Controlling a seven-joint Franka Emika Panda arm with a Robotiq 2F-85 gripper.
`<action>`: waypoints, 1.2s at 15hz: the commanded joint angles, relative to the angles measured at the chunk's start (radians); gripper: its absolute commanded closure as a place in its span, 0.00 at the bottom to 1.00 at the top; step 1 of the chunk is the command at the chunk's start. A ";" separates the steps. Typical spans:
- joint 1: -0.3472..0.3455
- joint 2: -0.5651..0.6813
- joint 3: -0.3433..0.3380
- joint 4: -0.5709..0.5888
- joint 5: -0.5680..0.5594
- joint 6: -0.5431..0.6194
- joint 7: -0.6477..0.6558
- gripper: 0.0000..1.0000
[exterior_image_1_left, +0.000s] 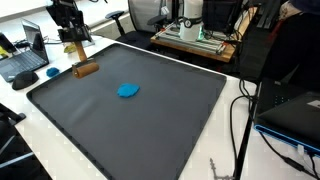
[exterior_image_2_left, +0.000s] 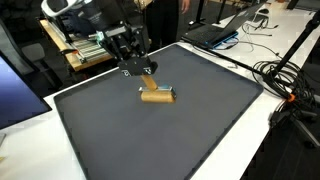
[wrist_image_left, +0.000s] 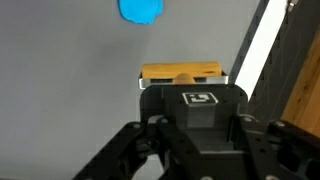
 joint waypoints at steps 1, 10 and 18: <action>0.023 0.008 -0.030 -0.007 -0.015 -0.006 0.149 0.78; -0.025 0.111 -0.044 0.016 0.017 -0.118 0.223 0.78; -0.029 0.106 -0.055 0.006 -0.019 -0.152 0.194 0.78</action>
